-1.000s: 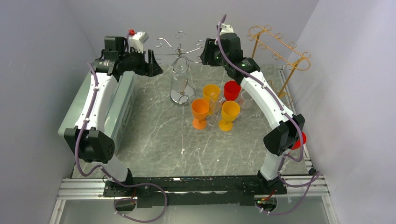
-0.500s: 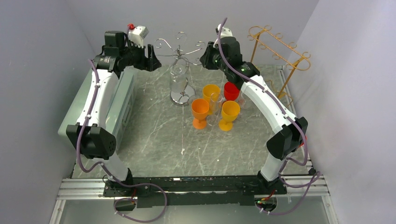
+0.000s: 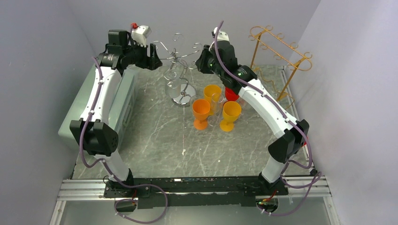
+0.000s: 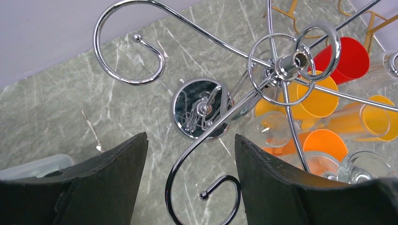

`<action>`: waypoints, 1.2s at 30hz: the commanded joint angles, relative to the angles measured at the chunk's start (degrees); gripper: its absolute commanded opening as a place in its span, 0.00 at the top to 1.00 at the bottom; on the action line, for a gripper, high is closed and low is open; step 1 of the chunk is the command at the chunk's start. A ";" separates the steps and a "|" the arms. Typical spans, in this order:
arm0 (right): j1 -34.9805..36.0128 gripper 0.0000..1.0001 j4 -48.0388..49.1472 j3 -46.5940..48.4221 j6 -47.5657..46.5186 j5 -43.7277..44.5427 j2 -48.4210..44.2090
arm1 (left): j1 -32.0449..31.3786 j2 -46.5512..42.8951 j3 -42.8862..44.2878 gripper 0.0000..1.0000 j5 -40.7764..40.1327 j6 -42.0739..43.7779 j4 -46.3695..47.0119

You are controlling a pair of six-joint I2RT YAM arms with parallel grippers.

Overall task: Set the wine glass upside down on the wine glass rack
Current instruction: Adjust the wine rack at the center of the board.

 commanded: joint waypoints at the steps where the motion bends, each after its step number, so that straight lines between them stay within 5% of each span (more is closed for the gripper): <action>1: 0.81 0.77 -2.78 1.26 2.72 1.97 -1.89 | -0.45 1.65 4.42 0.27 -2.19 2.08 1.81; 27: 8.11 0.76 -1.51 -7.04 8.14 3.91 -6.74 | -4.77 6.74 10.34 0.26 -6.79 3.45 2.68; 36: 8.60 0.60 -0.07 -11.93 9.64 3.87 -10.35 | -6.71 7.26 10.57 0.25 -7.42 3.88 2.78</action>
